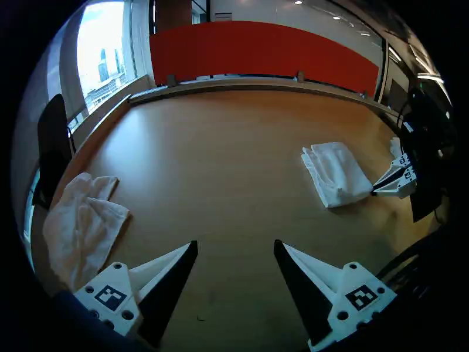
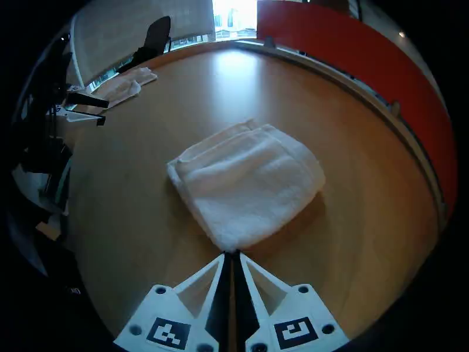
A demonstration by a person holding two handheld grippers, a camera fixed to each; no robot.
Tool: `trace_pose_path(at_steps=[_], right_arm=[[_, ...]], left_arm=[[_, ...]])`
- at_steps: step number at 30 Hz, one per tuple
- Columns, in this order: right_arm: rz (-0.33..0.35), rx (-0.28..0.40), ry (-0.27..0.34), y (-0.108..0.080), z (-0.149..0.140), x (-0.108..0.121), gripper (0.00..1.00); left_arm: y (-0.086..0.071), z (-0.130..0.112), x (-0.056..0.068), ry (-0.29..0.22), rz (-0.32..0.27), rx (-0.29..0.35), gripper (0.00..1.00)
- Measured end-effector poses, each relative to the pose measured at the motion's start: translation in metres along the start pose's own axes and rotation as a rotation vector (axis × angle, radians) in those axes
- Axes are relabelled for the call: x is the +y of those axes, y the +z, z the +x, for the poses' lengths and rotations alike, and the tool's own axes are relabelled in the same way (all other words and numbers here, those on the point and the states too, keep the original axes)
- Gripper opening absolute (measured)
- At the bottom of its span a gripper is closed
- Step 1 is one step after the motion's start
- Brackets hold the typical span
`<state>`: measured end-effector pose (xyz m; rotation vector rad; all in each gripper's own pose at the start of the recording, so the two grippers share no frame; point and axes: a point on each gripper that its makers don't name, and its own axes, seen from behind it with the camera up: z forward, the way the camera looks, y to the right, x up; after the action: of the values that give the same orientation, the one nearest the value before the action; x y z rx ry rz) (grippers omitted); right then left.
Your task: Fold towel
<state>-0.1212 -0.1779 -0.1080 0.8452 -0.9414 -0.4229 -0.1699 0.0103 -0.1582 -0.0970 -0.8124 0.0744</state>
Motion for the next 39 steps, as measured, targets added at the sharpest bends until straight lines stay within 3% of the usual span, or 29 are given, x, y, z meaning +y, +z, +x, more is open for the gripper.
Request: trace_pose_path(at_steps=[15,28,33,39], right_arm=[[-0.048,0.097,-0.075,-0.035,0.063,0.015,0.03],[-0.137,0.215,-0.184,-0.093,0.143,0.048,0.03],[-0.175,0.243,-0.194,-0.114,0.159,0.061,0.03],[-0.216,0.252,-0.170,-0.132,0.158,0.080,0.03]], left_arm=[[0.001,0.015,-0.003,0.011,-0.021,0.035,0.96],[0.003,0.032,-0.002,0.017,-0.038,0.069,0.96],[0.003,0.037,0.000,0.022,-0.043,0.078,0.96],[0.002,0.043,0.001,0.020,-0.050,0.090,0.97]])
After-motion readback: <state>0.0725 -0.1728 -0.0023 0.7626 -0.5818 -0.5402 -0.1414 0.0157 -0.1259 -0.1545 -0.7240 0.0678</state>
